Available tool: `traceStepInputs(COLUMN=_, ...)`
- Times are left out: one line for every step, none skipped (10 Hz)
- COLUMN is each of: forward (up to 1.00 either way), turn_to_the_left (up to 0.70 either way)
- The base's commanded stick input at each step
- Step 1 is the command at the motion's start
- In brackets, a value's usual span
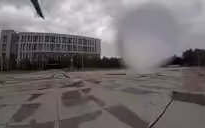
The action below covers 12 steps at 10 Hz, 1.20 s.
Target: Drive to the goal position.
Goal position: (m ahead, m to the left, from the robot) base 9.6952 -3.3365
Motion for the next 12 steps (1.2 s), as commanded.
traceStepInputs(forward=0.7, turn_to_the_left=-0.02)
traceStepInputs(forward=0.7, turn_to_the_left=-0.13)
traceStepInputs(forward=0.7, turn_to_the_left=-0.3)
traceStepInputs(forward=0.7, turn_to_the_left=-0.35)
traceStepInputs(forward=0.7, turn_to_the_left=-0.35)
traceStepInputs(forward=0.7, turn_to_the_left=-0.33)
traceStepInputs(forward=0.7, turn_to_the_left=-0.31)
traceStepInputs(forward=0.7, turn_to_the_left=-0.3)
traceStepInputs(forward=0.7, turn_to_the_left=-0.19)
traceStepInputs(forward=0.7, turn_to_the_left=0.0)
traceStepInputs(forward=0.7, turn_to_the_left=0.0)
traceStepInputs(forward=0.7, turn_to_the_left=0.0)
